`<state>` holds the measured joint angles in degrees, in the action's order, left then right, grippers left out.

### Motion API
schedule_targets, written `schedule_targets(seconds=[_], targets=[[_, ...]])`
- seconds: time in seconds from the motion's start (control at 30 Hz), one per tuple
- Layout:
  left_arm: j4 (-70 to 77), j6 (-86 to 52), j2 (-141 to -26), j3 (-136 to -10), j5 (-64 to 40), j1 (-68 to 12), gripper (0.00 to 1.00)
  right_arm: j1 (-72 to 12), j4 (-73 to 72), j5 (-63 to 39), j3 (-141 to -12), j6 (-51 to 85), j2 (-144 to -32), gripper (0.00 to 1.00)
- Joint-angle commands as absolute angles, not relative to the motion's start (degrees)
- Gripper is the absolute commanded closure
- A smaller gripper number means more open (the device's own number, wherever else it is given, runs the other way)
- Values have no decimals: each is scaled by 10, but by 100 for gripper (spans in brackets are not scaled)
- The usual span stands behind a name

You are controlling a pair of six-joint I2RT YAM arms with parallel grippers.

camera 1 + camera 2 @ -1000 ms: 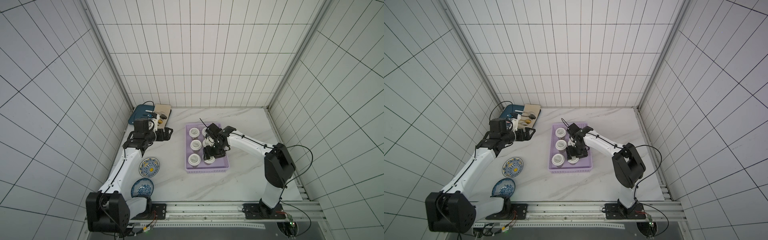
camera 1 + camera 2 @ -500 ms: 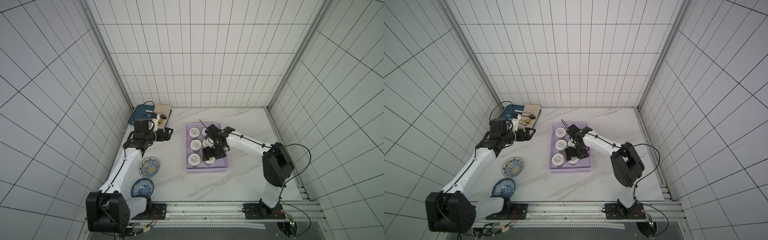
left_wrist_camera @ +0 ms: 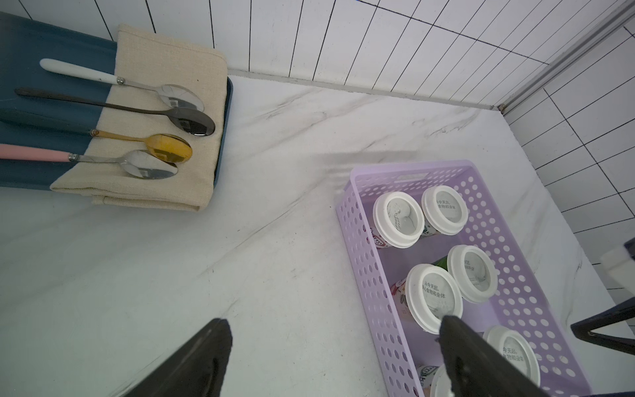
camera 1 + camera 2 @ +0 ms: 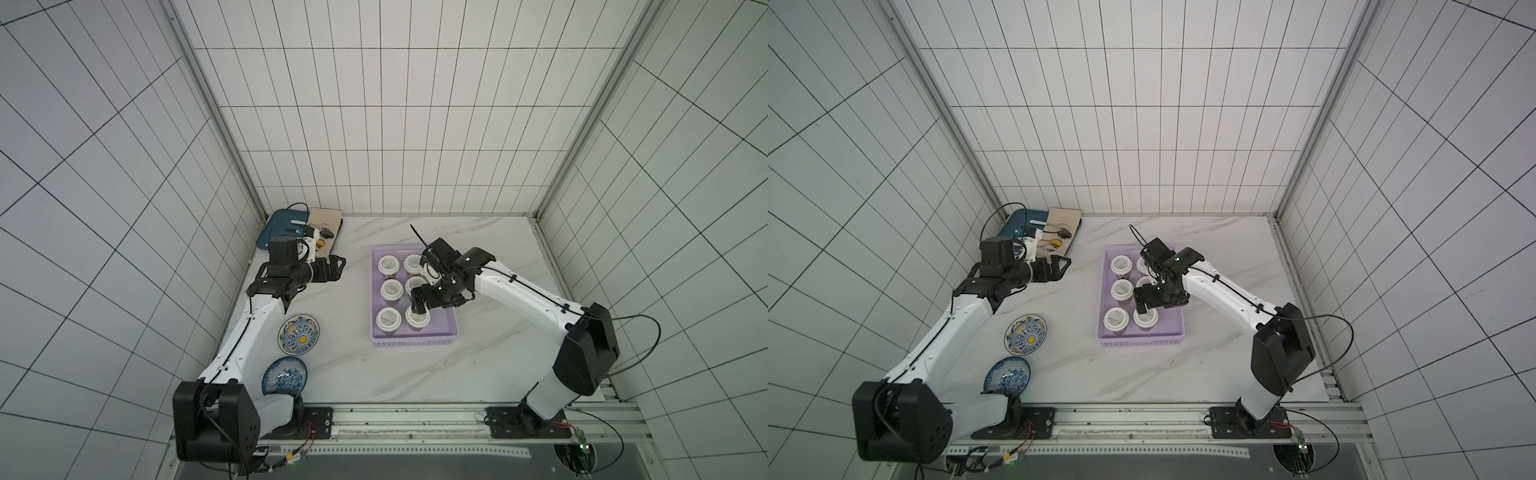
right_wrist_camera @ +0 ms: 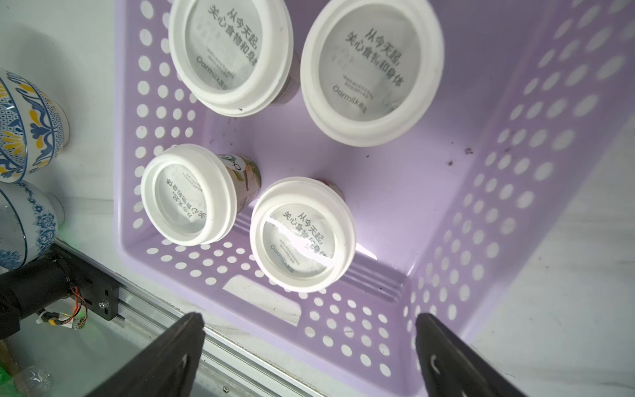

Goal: Put the yogurt in the basket
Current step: Place the yogurt in the basket.

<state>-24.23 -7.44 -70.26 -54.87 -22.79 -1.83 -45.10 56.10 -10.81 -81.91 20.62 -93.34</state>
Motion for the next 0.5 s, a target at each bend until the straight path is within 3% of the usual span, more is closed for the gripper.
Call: schedule_targets(seconds=[0.0, 0.47], targets=[[-229, -61, -705, -543, -206, -21, 2, -433, 584, -64, -838, 190, -902, 1], [-223, -34, -714, -554, -68, -23, 2, -298, 550, 63, -788, 153, -753, 1]])
